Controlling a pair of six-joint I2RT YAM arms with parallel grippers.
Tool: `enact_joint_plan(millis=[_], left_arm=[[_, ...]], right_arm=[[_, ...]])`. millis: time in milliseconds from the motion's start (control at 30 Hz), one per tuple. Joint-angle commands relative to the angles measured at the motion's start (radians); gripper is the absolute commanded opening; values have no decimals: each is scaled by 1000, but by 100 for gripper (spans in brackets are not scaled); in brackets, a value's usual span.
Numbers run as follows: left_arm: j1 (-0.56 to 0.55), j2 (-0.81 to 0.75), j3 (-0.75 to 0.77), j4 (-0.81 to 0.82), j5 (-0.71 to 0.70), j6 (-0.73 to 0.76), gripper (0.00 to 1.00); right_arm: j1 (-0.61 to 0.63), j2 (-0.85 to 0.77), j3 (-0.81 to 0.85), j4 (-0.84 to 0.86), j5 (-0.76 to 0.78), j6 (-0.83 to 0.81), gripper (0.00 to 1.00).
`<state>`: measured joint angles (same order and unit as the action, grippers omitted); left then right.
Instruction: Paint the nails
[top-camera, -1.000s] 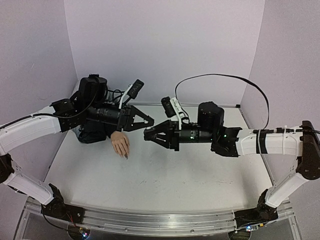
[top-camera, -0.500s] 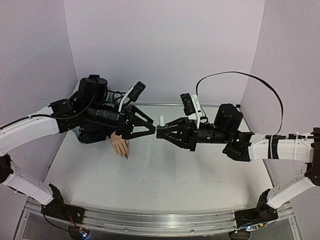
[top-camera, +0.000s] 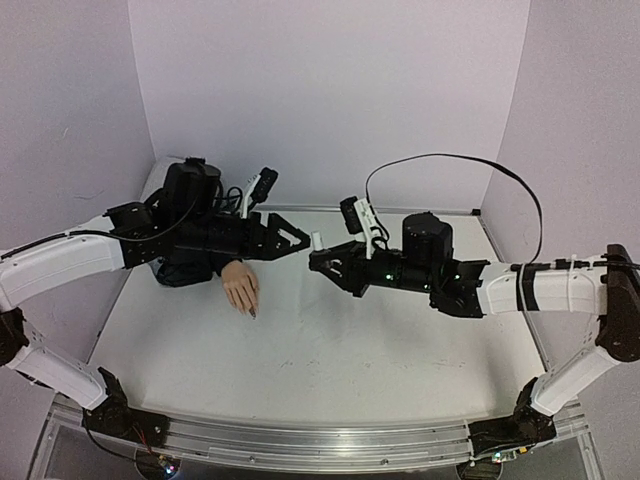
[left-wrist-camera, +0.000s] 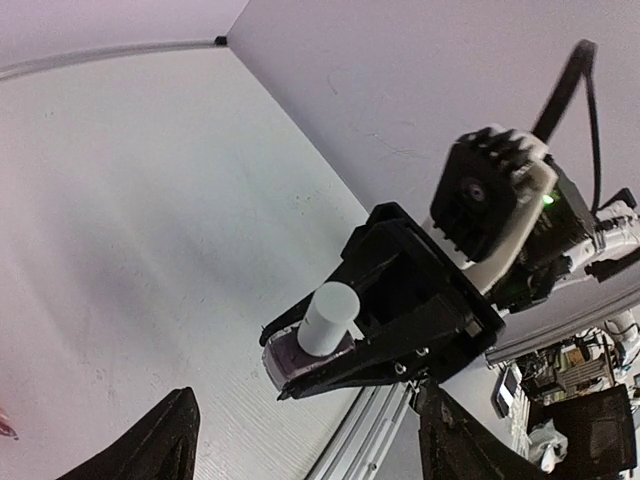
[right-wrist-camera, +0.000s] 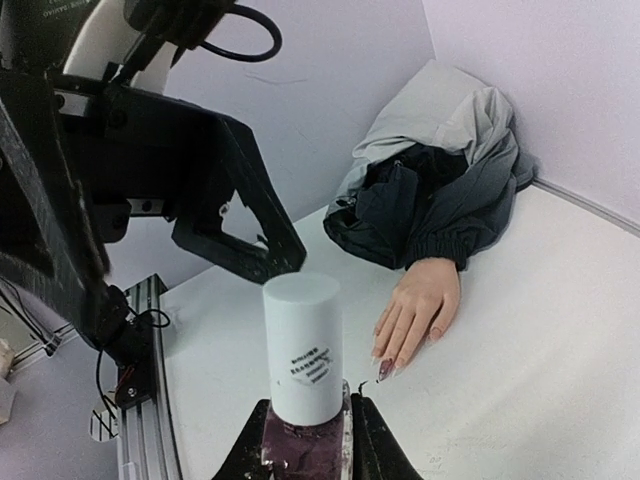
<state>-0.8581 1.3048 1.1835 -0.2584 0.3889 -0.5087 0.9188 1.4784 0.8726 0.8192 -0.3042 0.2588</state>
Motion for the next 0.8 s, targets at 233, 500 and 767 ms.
enact_joint_plan(millis=[233, 500, 767], left_arm=[[-1, 66, 54, 68, -4, -95, 64], [-6, 59, 38, 77, -22, -71, 38], [-28, 74, 53, 78, 10, -11, 6]], right_arm=[[117, 54, 118, 20, 178, -53, 0], [159, 82, 160, -12, 303, -71, 0], [172, 104, 200, -30, 369, -65, 0]])
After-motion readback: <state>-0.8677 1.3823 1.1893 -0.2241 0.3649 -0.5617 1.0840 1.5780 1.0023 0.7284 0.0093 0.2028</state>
